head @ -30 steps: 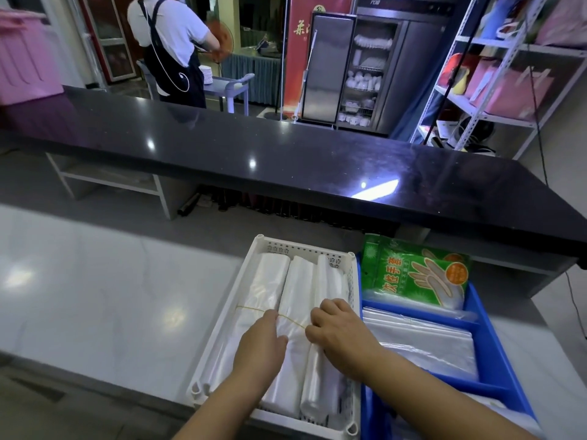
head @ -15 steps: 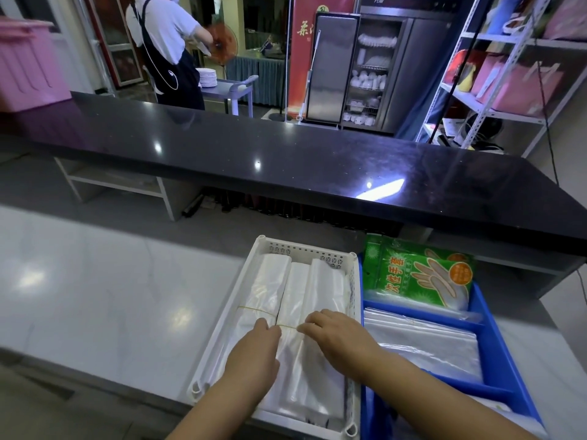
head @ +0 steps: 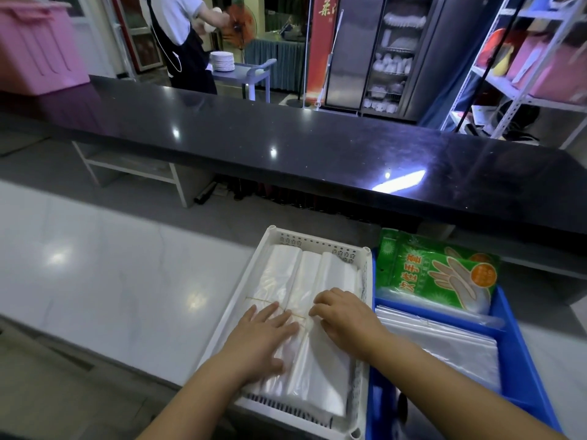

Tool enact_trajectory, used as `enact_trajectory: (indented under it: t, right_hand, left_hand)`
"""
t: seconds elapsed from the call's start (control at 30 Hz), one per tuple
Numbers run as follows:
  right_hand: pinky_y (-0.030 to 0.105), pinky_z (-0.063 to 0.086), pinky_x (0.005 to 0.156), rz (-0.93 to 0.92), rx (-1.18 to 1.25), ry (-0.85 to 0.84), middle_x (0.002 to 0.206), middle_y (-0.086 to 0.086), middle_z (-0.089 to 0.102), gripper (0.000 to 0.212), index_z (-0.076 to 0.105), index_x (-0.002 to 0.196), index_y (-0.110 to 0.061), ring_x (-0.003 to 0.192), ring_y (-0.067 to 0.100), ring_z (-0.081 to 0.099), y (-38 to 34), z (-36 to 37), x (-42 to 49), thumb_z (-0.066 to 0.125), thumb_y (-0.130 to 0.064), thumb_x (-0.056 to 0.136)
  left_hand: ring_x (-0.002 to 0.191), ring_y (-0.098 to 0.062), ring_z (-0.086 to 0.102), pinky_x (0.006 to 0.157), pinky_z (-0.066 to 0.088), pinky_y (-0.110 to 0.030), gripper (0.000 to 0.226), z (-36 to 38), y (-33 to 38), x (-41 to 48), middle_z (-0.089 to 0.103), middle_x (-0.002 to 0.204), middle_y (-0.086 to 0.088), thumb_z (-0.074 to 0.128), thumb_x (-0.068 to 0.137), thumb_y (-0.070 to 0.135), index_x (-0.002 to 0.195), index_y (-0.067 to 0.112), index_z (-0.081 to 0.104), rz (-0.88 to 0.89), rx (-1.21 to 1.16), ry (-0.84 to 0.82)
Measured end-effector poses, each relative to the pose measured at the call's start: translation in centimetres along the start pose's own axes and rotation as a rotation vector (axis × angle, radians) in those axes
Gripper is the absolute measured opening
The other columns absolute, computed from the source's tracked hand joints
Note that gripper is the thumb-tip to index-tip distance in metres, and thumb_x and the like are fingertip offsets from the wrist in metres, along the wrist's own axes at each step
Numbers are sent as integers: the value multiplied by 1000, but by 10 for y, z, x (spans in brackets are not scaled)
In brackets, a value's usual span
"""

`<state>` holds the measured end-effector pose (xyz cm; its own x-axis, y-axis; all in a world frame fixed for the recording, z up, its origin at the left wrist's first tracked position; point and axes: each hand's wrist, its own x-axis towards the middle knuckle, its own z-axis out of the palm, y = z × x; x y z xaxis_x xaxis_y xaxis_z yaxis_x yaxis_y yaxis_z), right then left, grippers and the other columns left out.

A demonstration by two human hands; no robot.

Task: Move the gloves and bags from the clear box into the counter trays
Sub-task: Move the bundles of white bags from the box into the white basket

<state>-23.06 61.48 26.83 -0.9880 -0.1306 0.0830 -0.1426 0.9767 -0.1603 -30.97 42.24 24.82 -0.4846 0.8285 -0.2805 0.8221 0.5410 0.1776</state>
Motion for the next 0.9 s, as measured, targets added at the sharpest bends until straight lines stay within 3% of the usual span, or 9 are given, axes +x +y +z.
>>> enact_trajectory:
  t: [0.1,0.2,0.27,0.37,0.43,0.57,0.67,0.77,0.9]
  right_hand:
    - [35,42,91,1,19,-5,120,2,60,30,63,115,-19,109,23,52,4,-3,4,48,-13,90]
    - [34,42,90,11,36,-21,121,1,59,29,62,116,-19,109,22,51,10,-4,8,49,-15,91]
    - [33,42,87,5,39,-40,120,0,59,29,62,116,-19,107,22,51,12,-2,10,48,-19,91]
    - [31,41,79,-23,29,-58,116,0,60,26,63,112,-21,102,21,51,15,5,14,47,-27,93]
    - [32,42,83,-40,24,-47,119,1,59,28,62,114,-20,105,21,50,17,9,18,46,-28,93]
    - [37,42,92,-57,-1,-102,129,3,53,33,55,122,-19,115,23,46,21,12,28,45,-29,93]
    - [37,44,90,-91,-39,-91,122,4,57,29,58,118,-18,110,24,48,29,13,39,48,-22,92]
    - [35,43,86,-47,-62,-81,114,6,58,25,59,113,-15,105,25,48,40,11,53,50,-14,90]
    - [33,40,80,6,-102,-73,111,6,57,26,59,107,-15,104,25,47,43,8,61,53,-9,83]
  left_hand:
    - [145,-17,0,116,1,-43,71,-5,-2,1,13,158,8,60,79,34,141,37,26,7,-41,-17]
    - [139,-13,25,115,19,-32,51,-13,-6,-1,36,149,9,57,83,25,132,34,46,-46,-178,109]
    - [125,-10,41,104,32,-26,36,-16,-4,-2,52,133,11,55,86,26,121,33,56,-114,-259,243]
    - [106,-6,52,82,40,-22,28,-15,15,-5,57,112,15,57,83,39,111,38,57,-165,-345,259]
    - [103,-5,52,75,38,-21,34,-8,32,-4,53,113,17,59,80,44,113,40,53,-153,-374,248]
    - [120,-12,41,88,43,-30,46,9,49,-3,43,134,10,58,81,35,125,37,47,-157,-326,183]
    - [119,-16,42,89,40,-30,46,16,50,-8,48,130,4,58,80,30,125,32,51,-197,-305,139]
    - [109,-15,47,82,42,-30,38,18,50,-20,53,117,4,59,79,24,117,28,59,-226,-343,105]
    - [92,-19,54,70,41,-30,17,9,56,-39,55,101,0,51,80,16,88,16,66,-293,-311,36]
